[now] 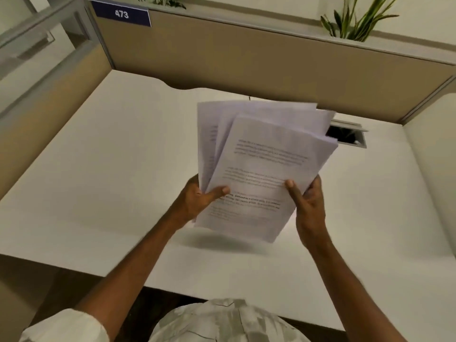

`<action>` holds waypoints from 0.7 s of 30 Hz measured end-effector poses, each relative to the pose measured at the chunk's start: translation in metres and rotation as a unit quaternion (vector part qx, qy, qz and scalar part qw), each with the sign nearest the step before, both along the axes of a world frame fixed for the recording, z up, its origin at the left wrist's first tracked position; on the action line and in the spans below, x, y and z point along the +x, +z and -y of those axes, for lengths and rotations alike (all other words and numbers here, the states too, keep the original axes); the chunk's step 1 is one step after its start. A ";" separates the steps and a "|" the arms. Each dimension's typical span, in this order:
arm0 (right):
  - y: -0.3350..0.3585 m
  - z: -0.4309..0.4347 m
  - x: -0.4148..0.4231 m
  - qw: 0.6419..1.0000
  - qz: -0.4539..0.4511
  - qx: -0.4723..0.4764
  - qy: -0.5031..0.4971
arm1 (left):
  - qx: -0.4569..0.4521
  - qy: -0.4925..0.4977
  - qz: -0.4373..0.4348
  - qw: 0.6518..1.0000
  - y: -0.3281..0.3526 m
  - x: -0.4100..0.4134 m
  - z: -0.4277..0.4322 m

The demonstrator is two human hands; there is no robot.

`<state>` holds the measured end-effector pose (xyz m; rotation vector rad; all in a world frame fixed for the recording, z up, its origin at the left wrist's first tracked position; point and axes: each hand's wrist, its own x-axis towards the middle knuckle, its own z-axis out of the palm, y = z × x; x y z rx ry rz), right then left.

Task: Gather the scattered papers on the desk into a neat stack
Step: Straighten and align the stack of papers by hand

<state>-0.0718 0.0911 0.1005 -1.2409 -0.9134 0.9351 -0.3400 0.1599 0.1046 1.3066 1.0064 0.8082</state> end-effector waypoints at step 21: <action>-0.033 0.018 0.004 0.974 0.224 -0.042 0.020 | -0.032 -0.027 -0.046 0.998 -0.037 0.034 0.001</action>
